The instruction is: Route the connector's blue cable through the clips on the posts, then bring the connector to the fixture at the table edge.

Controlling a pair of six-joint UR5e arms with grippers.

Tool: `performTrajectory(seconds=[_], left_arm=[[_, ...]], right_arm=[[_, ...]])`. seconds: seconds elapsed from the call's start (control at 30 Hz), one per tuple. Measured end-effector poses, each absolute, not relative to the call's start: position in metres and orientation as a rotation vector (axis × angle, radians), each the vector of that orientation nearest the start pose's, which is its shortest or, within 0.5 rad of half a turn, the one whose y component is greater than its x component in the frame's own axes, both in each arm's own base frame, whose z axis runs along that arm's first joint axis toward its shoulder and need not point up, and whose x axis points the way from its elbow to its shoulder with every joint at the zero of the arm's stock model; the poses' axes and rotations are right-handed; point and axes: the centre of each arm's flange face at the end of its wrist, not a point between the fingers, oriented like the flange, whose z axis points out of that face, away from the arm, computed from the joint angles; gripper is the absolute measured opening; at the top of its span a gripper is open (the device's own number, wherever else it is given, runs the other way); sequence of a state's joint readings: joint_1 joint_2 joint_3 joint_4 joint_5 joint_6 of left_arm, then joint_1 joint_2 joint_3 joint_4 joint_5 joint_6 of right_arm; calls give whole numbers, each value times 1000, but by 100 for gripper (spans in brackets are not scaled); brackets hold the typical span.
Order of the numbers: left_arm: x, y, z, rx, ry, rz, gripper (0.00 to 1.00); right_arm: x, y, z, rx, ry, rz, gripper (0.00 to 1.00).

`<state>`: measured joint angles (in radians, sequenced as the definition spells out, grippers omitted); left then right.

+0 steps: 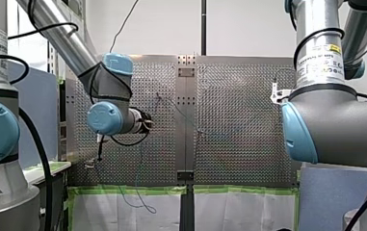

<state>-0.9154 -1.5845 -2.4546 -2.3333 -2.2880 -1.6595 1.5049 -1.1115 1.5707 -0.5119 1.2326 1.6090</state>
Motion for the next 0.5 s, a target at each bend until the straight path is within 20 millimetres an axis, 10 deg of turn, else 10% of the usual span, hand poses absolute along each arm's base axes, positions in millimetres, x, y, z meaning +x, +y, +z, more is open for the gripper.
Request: performTrajectory(seconds=[0.5], left_arm=[[138,-291,177,154,1641,-156,100]], right_arm=[[126,-651,282,1388,-1037,1430,0]])
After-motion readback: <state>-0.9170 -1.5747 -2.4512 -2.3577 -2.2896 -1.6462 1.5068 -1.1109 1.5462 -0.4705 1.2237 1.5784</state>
